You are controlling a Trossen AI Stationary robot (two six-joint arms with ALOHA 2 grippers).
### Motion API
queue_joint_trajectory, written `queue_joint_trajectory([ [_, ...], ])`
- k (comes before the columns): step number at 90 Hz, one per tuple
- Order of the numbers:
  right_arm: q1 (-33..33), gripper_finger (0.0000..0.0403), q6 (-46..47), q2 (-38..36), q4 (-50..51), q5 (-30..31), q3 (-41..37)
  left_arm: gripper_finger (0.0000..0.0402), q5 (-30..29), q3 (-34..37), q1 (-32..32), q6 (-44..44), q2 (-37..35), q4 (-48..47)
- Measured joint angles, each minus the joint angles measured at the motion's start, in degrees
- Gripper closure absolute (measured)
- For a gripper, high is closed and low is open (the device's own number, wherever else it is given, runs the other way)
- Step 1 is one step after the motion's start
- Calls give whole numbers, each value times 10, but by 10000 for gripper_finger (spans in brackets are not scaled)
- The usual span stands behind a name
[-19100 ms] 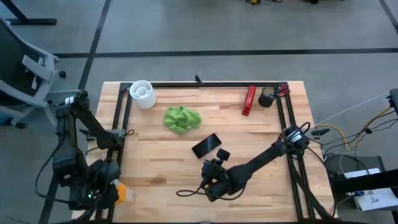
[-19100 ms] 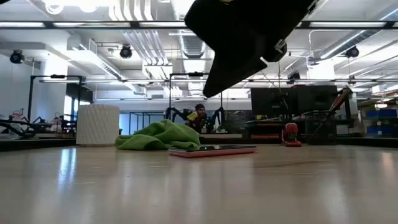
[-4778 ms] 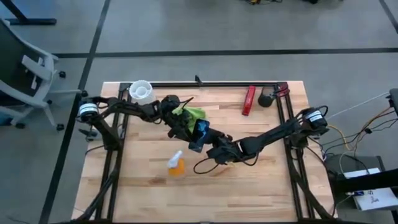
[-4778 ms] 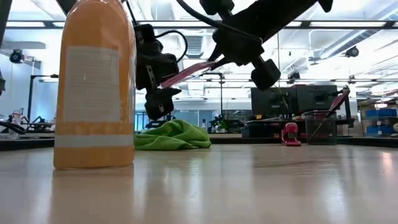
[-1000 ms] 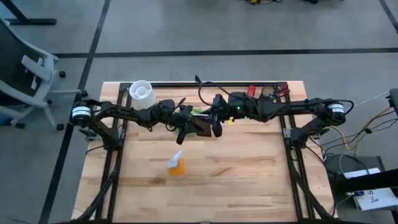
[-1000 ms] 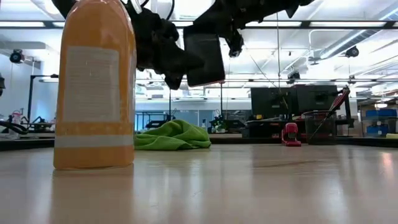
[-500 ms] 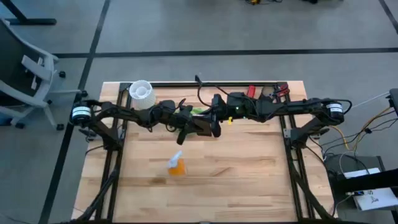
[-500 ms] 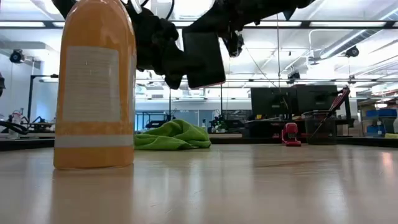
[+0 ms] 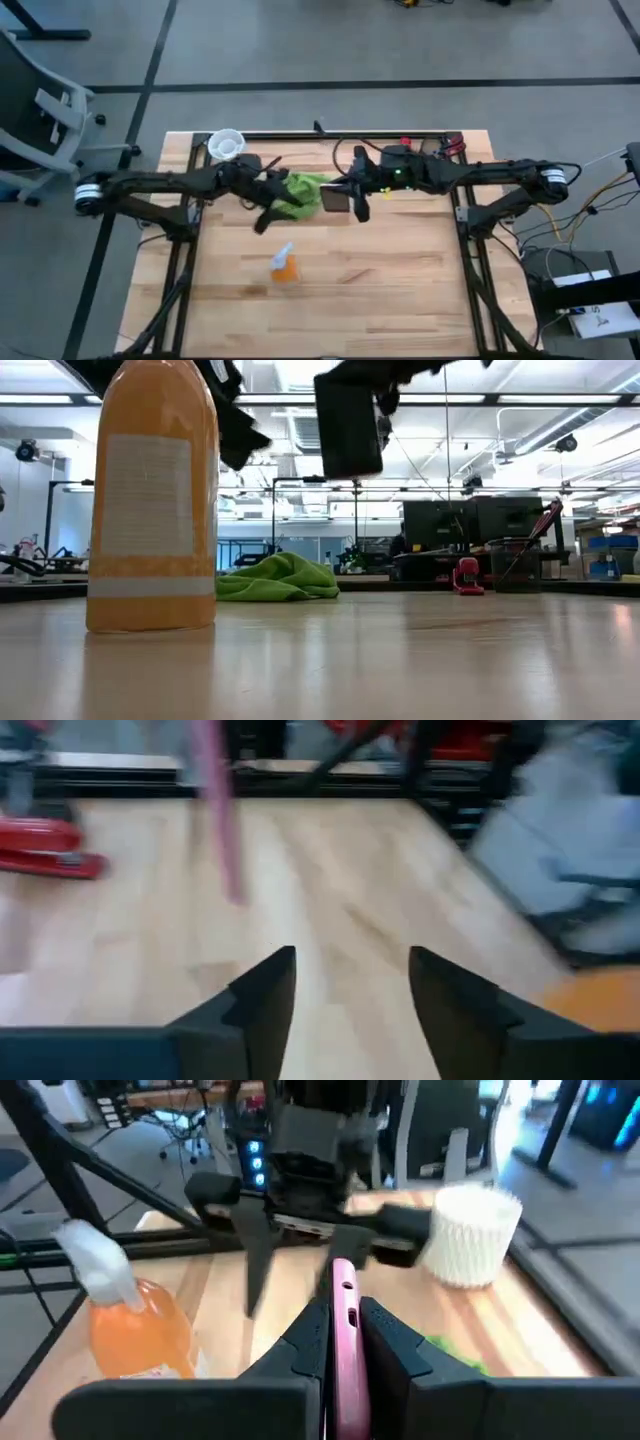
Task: Apply microfiber cloth
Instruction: Spray the front and back of the cellphone using the cleaning bottle
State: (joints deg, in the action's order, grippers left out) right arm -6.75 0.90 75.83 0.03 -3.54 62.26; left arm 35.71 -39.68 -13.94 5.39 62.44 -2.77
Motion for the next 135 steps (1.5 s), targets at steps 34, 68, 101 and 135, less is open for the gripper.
queue_joint_trajectory([
  [34, 87, 386, 38, 16, -7, 237, -7, 181, 75, 0, 84, 2, -74, -126],
  [68, 203, 386, 83, 116, -136, 396, -7, 145, 90, 39, 123, 64, -85, -56],
  [101, 207, 386, 121, 193, -149, 403, 42, 76, 92, 50, 124, 54, -11, 43],
  [135, 202, 386, 93, 191, -120, 412, 81, 48, 93, 47, 124, 40, 6, 116],
])
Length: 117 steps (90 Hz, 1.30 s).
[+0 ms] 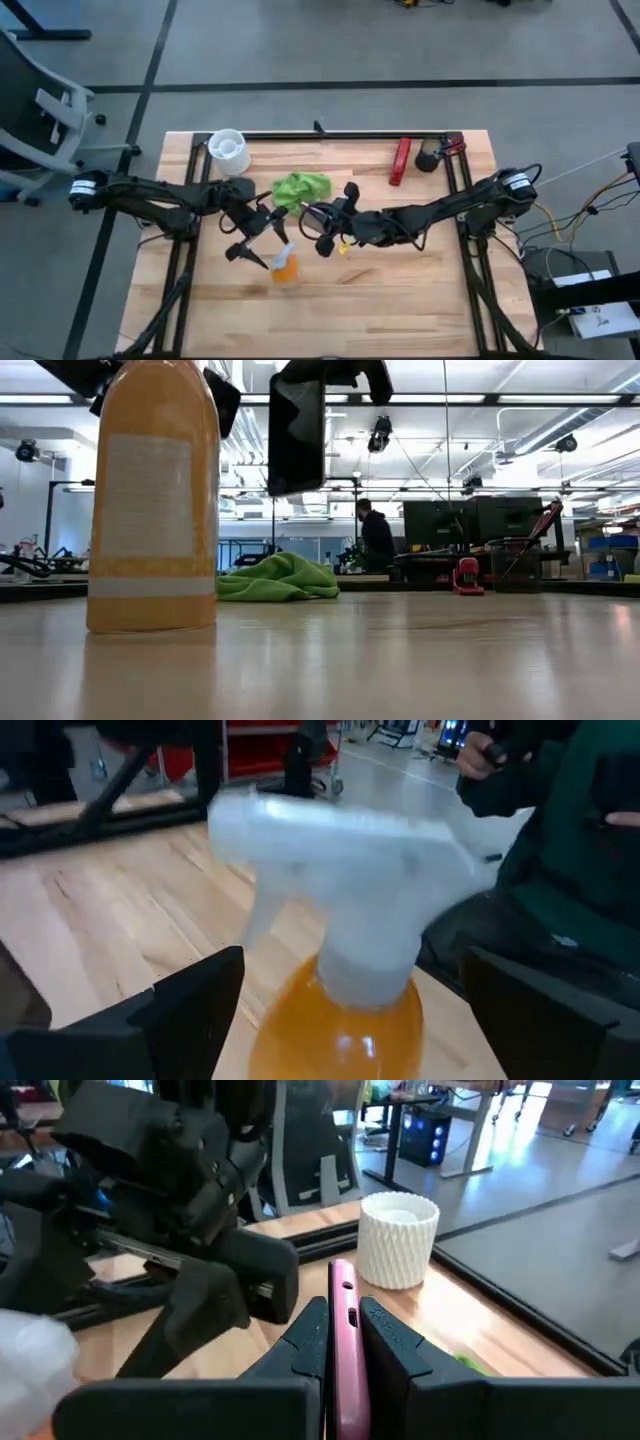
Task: Apply microfiber cloth
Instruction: Spray the front and back of the cellphone using the cleaning bottle
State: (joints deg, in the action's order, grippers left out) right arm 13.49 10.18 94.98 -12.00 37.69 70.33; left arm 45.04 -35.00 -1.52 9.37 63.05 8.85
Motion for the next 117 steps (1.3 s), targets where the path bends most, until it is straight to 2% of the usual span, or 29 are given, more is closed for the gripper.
queue_joint_trajectory([
  [41, 0, 386, -2, 0, 2, 2, 5, 51, -10, 0, 15, 6, 61, 87],
  [69, 8, 386, -14, 0, -5, 28, 5, 51, -10, 0, 15, 6, 59, 91],
  [97, 23, 386, -100, -10, -4, 45, 46, 51, -11, 0, 15, 6, 59, 92],
  [117, 28, 386, -98, -10, -3, 48, 46, 52, -13, 0, 15, 5, 59, 92],
])
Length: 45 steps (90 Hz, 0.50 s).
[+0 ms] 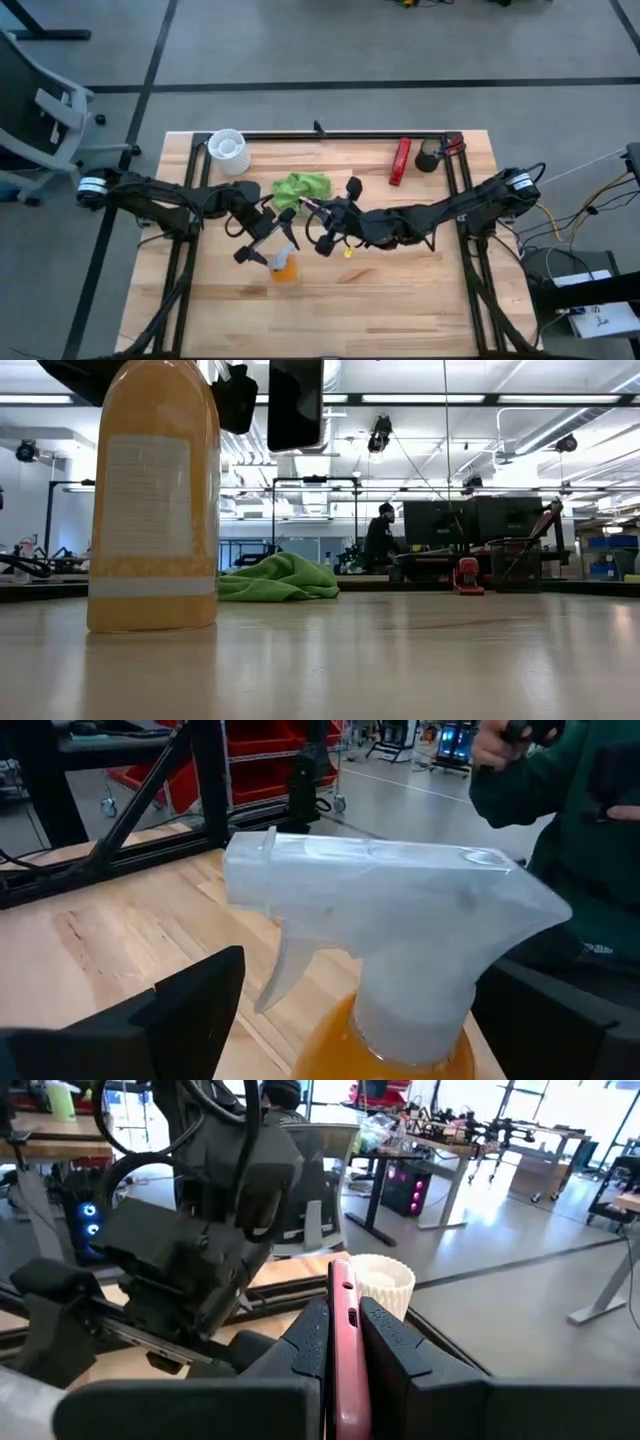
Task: Apply microfiber cloth
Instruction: Spray the front and back of the cellphone using the cleaning bottle
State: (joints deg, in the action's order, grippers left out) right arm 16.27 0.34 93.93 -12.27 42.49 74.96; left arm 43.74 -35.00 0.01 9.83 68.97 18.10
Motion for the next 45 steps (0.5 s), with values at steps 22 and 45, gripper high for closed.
queue_joint_trajectory([
  [22, 31, 386, -16, 0, -3, 72, 0, 52, -28, 0, 0, -13, 0, -1],
  [45, 40, 386, -25, 19, -37, 67, -1, 52, -57, 0, 0, -18, 0, 0],
])
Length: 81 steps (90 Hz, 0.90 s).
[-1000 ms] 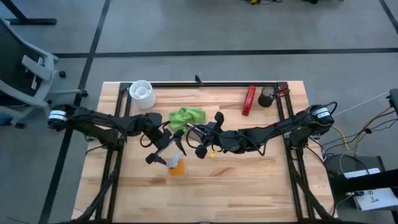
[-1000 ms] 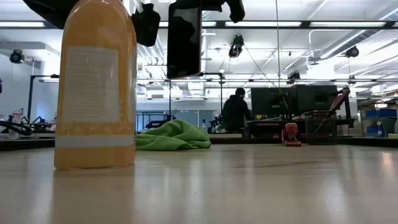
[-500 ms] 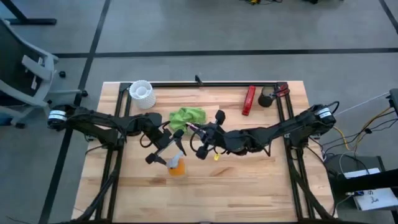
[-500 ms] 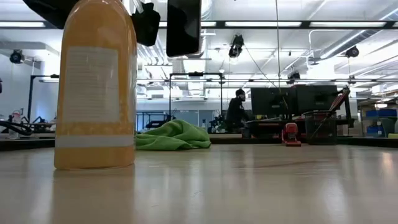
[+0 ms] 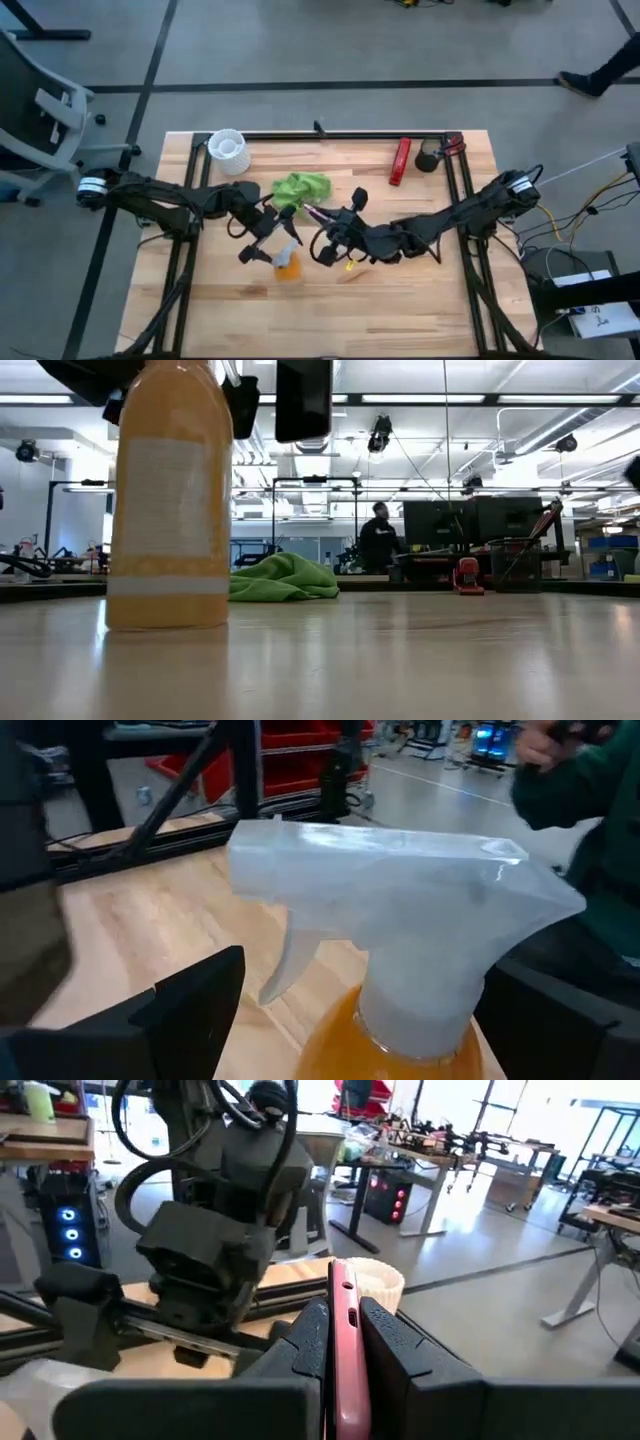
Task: Apply microfiber cloth
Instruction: Spray the front and back of the cellphone using the cleaning bottle
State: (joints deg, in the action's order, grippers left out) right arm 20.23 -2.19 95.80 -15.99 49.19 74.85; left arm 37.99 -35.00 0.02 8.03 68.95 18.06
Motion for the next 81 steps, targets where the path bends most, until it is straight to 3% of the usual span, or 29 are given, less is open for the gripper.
queue_joint_trajectory([
  [59, -9, 387, -44, 21, -12, 4, 37, 58, -1, 0, 0, -13, 0, 0],
  [69, -7, 387, -44, 21, -13, 5, 37, 92, 0, 0, 0, -13, 0, 0],
  [81, -7, 387, -44, 21, -12, 5, 37, 167, 2, 0, 0, -16, 0, -2],
])
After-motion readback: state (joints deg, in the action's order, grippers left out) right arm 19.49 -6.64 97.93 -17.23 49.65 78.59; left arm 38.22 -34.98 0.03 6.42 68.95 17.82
